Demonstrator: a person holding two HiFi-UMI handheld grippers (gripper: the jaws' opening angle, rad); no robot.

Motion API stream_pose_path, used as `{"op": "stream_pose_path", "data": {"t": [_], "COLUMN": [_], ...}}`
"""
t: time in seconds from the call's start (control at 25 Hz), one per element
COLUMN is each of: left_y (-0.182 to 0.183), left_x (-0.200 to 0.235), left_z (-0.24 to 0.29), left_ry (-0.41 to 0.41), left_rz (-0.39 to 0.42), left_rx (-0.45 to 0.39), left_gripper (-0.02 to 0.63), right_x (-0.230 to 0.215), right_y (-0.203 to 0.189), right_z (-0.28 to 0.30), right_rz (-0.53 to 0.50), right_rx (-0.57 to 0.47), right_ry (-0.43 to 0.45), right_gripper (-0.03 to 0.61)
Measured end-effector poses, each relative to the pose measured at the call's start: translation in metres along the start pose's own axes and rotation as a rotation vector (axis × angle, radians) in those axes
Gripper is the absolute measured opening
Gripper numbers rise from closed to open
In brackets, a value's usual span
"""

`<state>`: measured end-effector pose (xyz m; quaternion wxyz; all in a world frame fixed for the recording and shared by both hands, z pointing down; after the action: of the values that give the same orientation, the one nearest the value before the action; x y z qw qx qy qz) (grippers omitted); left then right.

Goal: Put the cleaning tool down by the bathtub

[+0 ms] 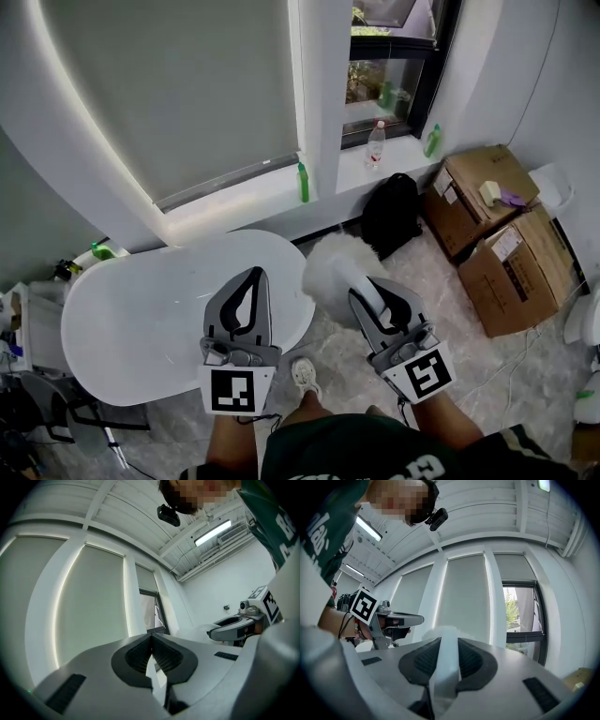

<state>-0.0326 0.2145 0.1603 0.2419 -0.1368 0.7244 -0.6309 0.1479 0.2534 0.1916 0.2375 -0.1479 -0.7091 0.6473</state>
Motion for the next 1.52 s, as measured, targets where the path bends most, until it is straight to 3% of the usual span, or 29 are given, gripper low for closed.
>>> {"op": "stream_pose_path", "data": {"t": [0.24, 0.68, 0.96, 1.08, 1.2, 1.52], "left_y": [-0.005, -0.006, -0.011, -0.015, -0.019, -0.019], "left_x": [0.015, 0.053, 0.076, 0.079, 0.08, 0.065], "left_z": [0.02, 0.047, 0.056, 0.061, 0.063, 0.081], "left_ry": [-0.008, -0.024, -0.022, -0.023, -0.019, -0.009], "left_rz": [-0.017, -0.028, 0.004, 0.044, -0.005, -0.013], "left_rx": [0.019, -0.019, -0.021, -0.007, -0.005, -0.001], "left_gripper": [0.009, 0.009, 0.009, 0.009, 0.009, 0.009], "right_x": [-0.006, -0.015, -0.014, -0.014, -0.014, -0.039], "right_y": [0.0, 0.004, 0.006, 0.005, 0.002, -0.008], "right_z": [0.021, 0.065, 0.089, 0.096, 0.098, 0.098], "right_rz": [0.032, 0.029, 0.016, 0.013, 0.001, 0.018], "right_rx": [0.004, -0.006, -0.025, -0.028, -0.028, -0.025], "right_ry": [-0.009, -0.039, -0.052, -0.051, -0.052, -0.045], "right_gripper": [0.097, 0.097, 0.097, 0.097, 0.097, 0.097]}}
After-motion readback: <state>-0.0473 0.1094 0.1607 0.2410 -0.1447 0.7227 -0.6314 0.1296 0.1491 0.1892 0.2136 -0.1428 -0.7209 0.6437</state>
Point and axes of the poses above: the fingertips, and each gripper's own axes: z forward along the fingers, x to its left, y out of its top, the point moved 5 cm from there along -z, backward along the fingers, and after that the axes turned 1 degree about -z, right-handed, at the moved point
